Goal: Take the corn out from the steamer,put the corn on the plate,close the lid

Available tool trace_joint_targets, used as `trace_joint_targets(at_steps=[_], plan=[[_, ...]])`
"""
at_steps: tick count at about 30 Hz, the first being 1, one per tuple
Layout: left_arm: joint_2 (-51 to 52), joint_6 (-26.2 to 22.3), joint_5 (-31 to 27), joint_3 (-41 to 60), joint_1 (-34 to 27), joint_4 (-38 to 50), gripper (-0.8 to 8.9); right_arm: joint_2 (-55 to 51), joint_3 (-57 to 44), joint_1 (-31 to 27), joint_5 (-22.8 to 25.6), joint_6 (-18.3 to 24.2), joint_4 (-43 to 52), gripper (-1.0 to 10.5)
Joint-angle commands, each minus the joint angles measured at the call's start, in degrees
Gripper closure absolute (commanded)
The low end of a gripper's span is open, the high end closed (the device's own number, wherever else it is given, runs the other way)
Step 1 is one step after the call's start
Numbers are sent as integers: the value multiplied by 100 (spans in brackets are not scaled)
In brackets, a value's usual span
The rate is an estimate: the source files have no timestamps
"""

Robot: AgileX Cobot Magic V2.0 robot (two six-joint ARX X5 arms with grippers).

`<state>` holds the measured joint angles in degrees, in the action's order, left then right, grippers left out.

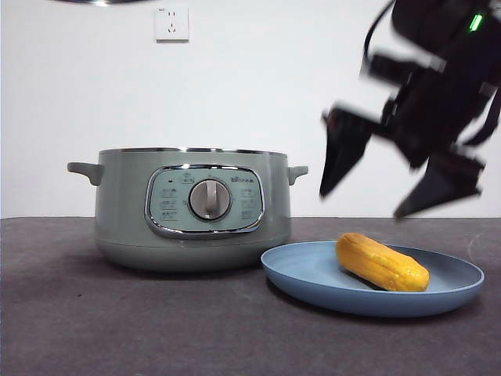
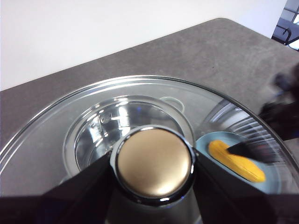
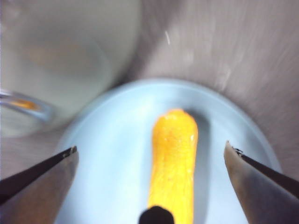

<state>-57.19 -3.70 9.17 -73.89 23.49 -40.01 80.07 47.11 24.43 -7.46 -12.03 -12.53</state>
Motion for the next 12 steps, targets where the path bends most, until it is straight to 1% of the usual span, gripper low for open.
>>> trace_joint_targets(at_steps=[1, 5, 8, 12], plan=[[-393, -227, 31, -42, 15, 518, 822, -874, -55, 11, 17, -15, -348, 348], [-1038, -258, 59, -42, 15, 966, 822, -2085, -55, 11, 15, -17, -739, 348], [-1488, -256, 190, -42, 15, 1342, 822, -2920, -46, 11, 17, -20, -914, 348], [-2013, -254, 188, -42, 15, 1775, 822, -3866, -44, 11, 26, -61, -1084, 348]])
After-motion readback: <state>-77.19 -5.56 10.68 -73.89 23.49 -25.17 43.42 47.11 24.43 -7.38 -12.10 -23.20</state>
